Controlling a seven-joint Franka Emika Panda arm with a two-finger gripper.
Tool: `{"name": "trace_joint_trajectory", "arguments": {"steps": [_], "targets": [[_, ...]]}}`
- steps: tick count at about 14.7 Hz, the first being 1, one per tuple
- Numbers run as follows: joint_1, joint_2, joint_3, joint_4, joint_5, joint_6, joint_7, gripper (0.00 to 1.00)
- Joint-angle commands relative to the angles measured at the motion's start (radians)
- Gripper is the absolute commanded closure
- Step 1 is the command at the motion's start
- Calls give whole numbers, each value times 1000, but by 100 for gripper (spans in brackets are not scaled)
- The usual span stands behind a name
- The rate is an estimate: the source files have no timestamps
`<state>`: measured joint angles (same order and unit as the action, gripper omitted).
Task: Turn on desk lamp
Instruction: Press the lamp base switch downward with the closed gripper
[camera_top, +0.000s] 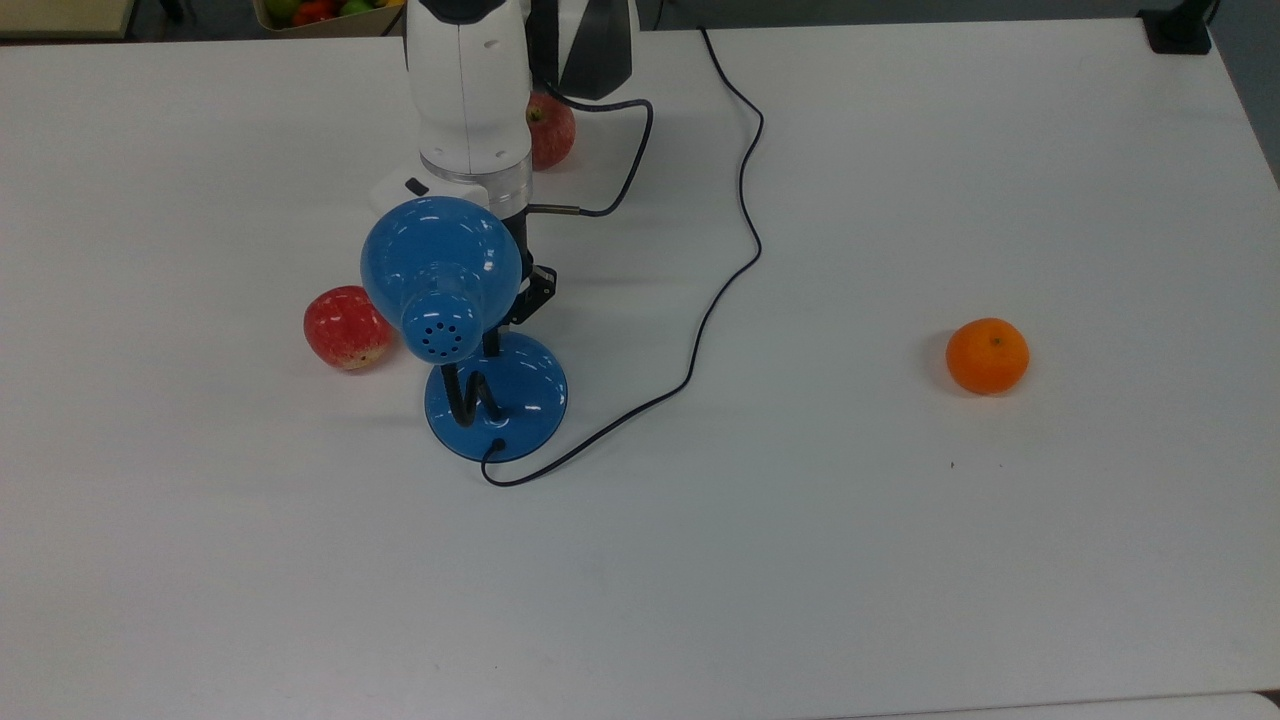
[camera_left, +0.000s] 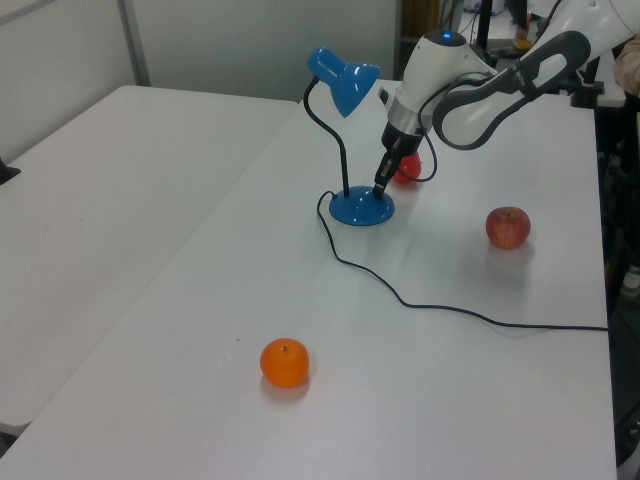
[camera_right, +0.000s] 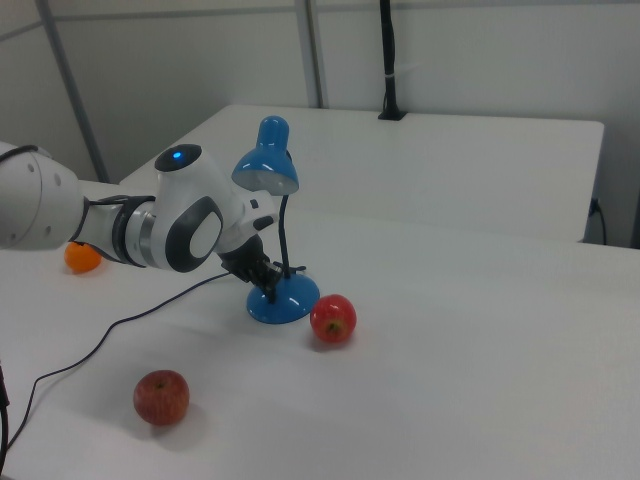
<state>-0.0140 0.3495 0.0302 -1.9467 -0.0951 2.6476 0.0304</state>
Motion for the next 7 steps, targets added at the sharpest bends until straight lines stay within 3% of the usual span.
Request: {"name": "trace_joint_trajectory", "arguments": {"steps": [1,7], "targets": [[3,13,-4,-4,-9,43,-4,100],[3,36,-6,-3,-9,90,-3,100]]}}
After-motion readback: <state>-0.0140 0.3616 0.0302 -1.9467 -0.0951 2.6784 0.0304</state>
